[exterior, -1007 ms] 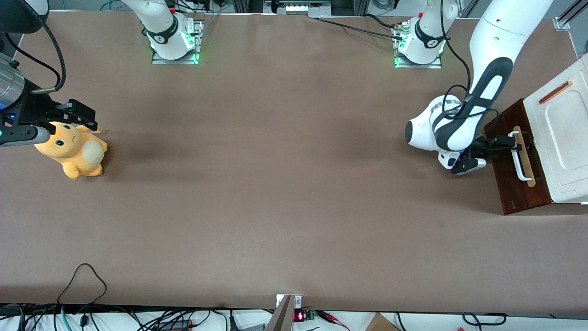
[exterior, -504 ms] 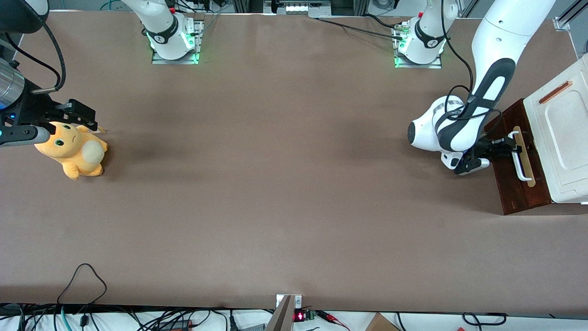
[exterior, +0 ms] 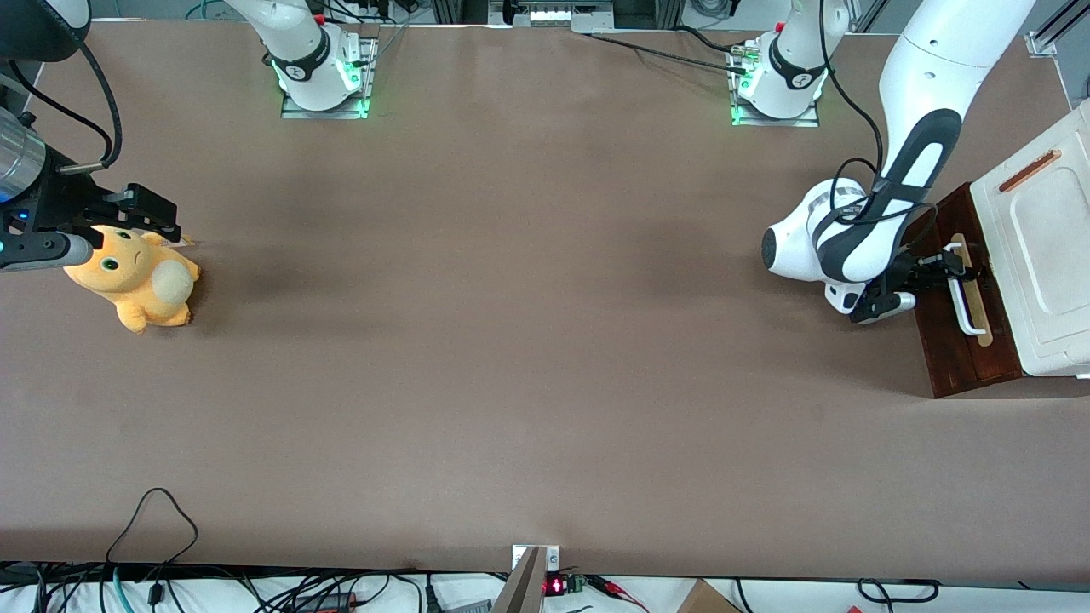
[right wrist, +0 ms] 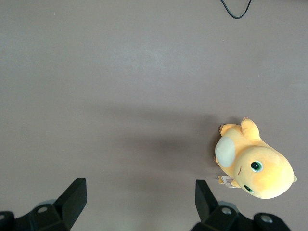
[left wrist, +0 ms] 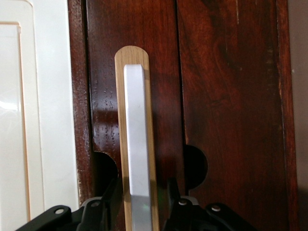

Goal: Open lower drawer with left arm only
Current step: 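Close the left gripper around the white drawer handle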

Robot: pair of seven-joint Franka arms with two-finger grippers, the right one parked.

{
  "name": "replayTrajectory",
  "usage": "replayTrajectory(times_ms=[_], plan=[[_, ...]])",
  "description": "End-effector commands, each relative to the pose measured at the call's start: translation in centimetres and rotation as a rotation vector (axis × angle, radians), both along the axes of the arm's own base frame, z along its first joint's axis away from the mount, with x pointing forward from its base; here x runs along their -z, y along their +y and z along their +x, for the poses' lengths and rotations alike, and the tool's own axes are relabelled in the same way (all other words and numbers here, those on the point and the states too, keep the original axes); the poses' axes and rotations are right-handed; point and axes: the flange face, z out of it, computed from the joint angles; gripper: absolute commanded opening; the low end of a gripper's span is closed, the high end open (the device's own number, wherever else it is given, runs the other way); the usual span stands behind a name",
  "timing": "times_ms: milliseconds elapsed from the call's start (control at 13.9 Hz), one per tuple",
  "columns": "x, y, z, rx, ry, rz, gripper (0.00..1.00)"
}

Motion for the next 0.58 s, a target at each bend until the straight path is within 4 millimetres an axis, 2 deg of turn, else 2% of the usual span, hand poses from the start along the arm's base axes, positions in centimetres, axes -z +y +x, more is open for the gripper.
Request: replayTrajectory(times_ms=[0,288,504], plan=[[0.32,0.25,-0.03,0.019,-0.009,0.018,0.3],[0.4,0.17,-0.05,0.021,-0.007,0.017,0.28],[0.4,0.17,-0.04,0.021,-0.007,0.017,0.19]])
